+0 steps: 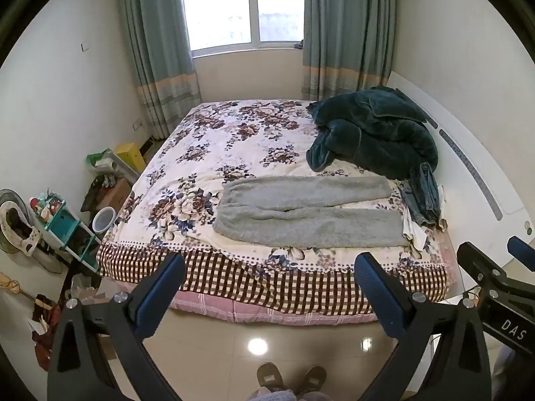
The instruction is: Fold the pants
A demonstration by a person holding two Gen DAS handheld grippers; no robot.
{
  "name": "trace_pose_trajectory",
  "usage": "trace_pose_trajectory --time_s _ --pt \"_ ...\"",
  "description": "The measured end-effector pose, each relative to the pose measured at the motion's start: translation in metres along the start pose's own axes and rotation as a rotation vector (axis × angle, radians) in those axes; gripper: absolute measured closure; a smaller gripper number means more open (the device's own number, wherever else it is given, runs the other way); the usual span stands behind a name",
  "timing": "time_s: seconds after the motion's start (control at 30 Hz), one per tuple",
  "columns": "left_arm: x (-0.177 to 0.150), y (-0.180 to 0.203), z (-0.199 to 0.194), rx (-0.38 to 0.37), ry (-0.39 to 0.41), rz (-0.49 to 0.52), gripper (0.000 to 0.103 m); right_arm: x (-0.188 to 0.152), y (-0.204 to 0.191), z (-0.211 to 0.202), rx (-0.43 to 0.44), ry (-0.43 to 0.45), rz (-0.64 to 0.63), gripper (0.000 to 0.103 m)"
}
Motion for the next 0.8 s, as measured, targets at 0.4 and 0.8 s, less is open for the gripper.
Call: trace_pose_trajectory --time_s 0.4,0.8 --pt "0.004 0.005 0.003 0.006 0.001 0.005 0.0 -0.001 -0.001 0.0 0.006 -0.006 -0.001 0.0" --pt "0.01 0.008 0.006 0.005 0.003 0.002 0.0 -0.001 0.0 0.001 0.005 -0.007 0.0 0.0"
Point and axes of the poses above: each gripper's, at about its wrist camera, not at the fingertips, and z roughly the way its jaws point, y to its right, x to its top, the point moved 2 cm from there along z, roughly the way its jaws point, and after that the axes turned 12 degrees about -x, right-handed, at the moved point
